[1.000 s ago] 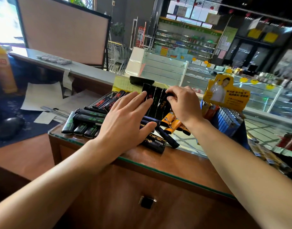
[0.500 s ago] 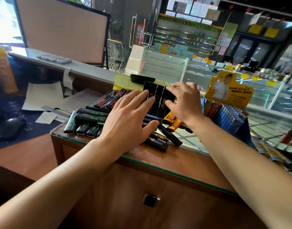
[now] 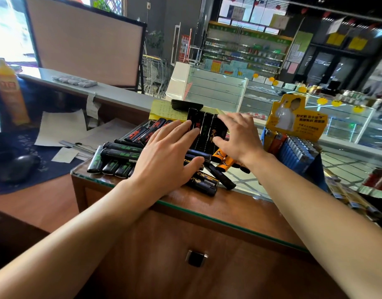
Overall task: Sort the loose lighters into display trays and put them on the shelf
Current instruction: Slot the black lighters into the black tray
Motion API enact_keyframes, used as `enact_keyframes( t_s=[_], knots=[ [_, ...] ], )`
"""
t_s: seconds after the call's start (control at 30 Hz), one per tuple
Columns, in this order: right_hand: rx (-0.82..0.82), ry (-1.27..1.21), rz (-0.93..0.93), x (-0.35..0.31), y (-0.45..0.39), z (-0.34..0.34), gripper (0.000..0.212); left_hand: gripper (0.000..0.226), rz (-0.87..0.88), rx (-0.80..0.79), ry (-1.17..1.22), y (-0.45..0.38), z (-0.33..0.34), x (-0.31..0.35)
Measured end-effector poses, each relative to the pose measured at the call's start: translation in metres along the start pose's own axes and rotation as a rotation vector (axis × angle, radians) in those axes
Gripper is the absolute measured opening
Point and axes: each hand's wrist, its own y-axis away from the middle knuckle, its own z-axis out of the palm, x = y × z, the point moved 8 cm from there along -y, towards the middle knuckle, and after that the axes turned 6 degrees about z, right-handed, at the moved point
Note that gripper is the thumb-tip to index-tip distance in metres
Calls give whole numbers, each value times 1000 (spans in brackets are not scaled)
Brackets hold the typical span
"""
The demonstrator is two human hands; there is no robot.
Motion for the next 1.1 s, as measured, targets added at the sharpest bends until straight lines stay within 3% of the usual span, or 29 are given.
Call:
enact_keyframes(
  t_s=[0.3, 0.47, 0.6, 0.77, 1.1],
  knots=[
    [23, -150, -32, -5, 31, -28, 58, 63, -7, -20, 32, 1, -11, 7],
    [28, -211, -81, -16, 71, -51, 59, 57, 76, 32, 57, 17, -28, 30],
    [19, -232, -119, -24, 101, -59, 57, 69, 129, -156, -60, 41, -9, 51],
    [-18, -250, -91, -17, 125, -58, 59, 94, 26, -406, -115, 59, 10, 59],
    [-3, -214, -58, 9, 149, -58, 57, 83, 89, -353, -129, 53, 17, 96]
  ],
)
